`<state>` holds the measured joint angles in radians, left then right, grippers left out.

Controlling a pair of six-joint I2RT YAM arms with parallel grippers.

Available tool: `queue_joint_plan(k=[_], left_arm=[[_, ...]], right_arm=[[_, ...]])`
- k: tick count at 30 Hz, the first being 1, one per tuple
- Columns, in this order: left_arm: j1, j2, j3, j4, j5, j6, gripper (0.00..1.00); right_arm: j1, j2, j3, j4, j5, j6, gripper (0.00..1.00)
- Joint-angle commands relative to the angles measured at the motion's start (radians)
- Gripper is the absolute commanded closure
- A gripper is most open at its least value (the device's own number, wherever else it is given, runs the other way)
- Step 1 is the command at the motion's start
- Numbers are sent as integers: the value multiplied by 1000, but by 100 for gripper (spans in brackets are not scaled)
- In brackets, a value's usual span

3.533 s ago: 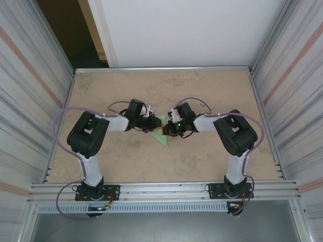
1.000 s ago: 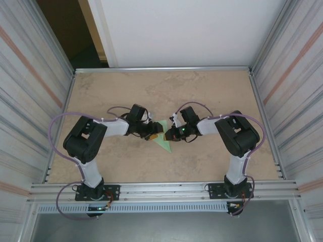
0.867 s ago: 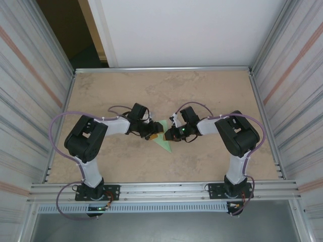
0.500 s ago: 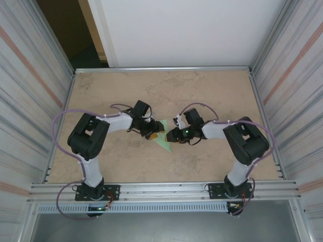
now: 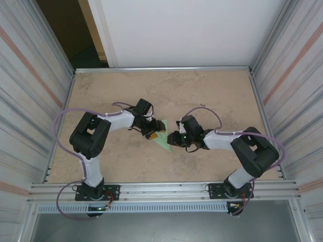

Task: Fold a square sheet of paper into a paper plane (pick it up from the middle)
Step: Fourth fold the wing at the center of the table.

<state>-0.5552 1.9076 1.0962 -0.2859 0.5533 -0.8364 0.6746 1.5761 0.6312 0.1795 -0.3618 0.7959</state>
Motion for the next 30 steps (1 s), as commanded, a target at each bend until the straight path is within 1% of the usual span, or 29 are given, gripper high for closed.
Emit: queue_joint_plan(k=[1,6,18,22,26,30], left_arm=[[-18,129,-71,-158,-163,21,43],[-19,140,-64,-177,-168,33,41],[-27,162,-46,-200,-172,39,40],[-27,166,-41,-206,-174,40,40],[-27,168,-39,-211,-174,42,40],[-27,169,-37,-216,-174,42,40]], right_arm=[[3,14,-13,43,69,51,70],[2,47,-17,87,19,59,77],[-2,94,-30,159,-57,72,79],[-6,98,-31,165,-63,68,79],[-7,105,-31,161,-68,58,76],[-17,110,-39,165,-73,52,79]])
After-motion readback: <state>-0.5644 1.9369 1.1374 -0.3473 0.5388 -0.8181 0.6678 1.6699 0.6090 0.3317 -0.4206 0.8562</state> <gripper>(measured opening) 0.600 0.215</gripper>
